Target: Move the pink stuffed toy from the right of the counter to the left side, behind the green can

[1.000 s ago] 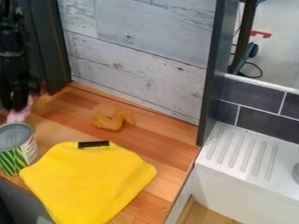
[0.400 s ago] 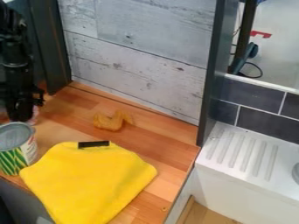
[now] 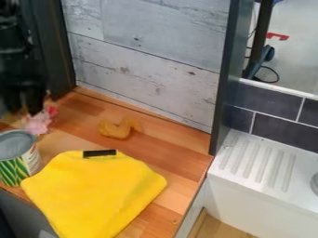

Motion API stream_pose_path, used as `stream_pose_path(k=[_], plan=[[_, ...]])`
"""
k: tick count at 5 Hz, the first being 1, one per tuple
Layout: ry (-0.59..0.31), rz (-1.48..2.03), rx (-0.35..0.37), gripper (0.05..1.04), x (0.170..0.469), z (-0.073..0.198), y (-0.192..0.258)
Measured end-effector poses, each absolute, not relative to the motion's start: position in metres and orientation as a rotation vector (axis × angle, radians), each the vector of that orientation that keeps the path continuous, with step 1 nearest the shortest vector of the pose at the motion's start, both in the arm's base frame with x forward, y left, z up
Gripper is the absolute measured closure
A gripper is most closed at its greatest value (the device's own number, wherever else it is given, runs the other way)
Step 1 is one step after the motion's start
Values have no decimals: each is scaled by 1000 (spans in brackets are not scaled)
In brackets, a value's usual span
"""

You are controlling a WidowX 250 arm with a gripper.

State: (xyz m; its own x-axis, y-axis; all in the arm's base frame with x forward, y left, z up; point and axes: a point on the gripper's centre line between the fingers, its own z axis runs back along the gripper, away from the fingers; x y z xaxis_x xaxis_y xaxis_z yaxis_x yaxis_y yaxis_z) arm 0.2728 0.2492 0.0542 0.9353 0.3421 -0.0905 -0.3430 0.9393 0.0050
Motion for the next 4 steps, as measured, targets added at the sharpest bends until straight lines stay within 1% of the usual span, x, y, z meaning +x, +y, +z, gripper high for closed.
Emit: stream_pose_path(k=[1, 2, 3, 4], plan=[[106, 290, 37, 77, 280, 83, 234], [70, 179, 75, 81, 283, 122, 199], [21, 69, 38, 83, 279, 137, 155], [15, -59, 21, 83, 282, 135, 104]])
